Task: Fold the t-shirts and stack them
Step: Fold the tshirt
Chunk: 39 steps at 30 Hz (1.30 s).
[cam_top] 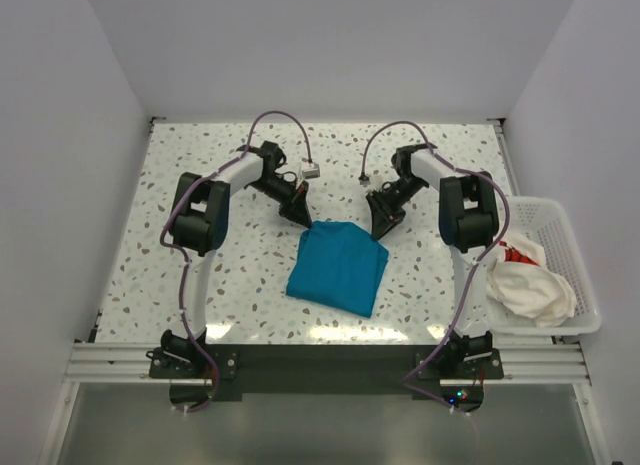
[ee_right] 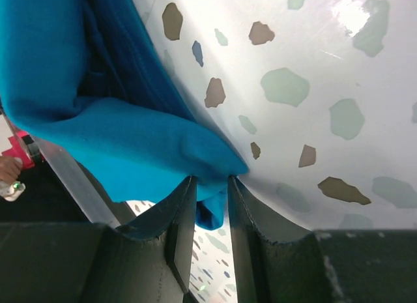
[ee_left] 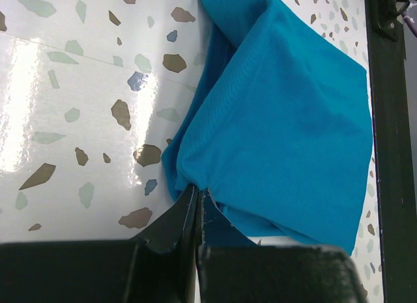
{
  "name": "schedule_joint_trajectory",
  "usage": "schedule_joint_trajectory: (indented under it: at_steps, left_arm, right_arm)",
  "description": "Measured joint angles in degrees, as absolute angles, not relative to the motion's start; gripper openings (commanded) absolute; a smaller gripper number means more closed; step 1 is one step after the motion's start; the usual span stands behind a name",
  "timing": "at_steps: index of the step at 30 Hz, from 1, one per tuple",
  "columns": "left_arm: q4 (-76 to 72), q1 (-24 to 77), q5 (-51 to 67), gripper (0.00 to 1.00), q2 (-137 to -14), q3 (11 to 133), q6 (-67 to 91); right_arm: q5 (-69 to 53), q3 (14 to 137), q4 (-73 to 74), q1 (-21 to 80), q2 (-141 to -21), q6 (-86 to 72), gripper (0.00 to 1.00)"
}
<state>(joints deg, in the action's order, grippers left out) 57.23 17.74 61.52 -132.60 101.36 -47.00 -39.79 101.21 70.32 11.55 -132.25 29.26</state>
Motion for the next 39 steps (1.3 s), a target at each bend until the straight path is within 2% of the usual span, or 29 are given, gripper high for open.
schedule_joint_trajectory:
  at_steps: [3, 8, 11, 14, 18, 24, 34, 39]
  left_arm:
    - [57.2, 17.7, 61.5, 0.0, -132.6, 101.4, -47.0]
    - [57.3, 17.7, 61.5, 0.0, -132.6, 101.4, -47.0]
    - [57.3, 17.7, 61.5, 0.0, -132.6, 101.4, -47.0]
    - [57.2, 17.7, 61.5, 0.0, -132.6, 101.5, -47.0]
    - [57.2, 17.7, 61.5, 0.0, -132.6, 101.5, -46.9]
    - [56.1, 17.5, 60.8, 0.0, -132.5, 101.4, -45.0]
    - [51.7, 16.8, 55.6, 0.0, -125.3, 97.9, -42.3]
    - [50.2, 16.2, 53.1, 0.0, -124.1, 97.8, -41.0]
  right_arm:
    - [-39.5, 101.2, 69.6, 11.5, -132.3, 28.6, 0.44]
    - [-39.2, 101.2, 69.6, 11.5, -132.3, 27.2, 0.5]
    - [-39.2, 101.2, 69.6, 11.5, -132.3, 26.8, 0.39]
    - [-38.5, 101.1, 69.2, 11.5, -132.3, 27.2, 0.13]
    - [-38.7, 101.1, 69.9, 11.5, -132.3, 27.9, 0.01]
    - [-38.8, 101.0, 72.8, 11.4, -131.2, 29.5, 0.0]
    - [-38.1, 96.6, 75.7, 11.3, -118.8, 31.0, 0.0]
    - [-33.8, 91.3, 74.0, 9.8, -116.1, 30.6, 0.0]
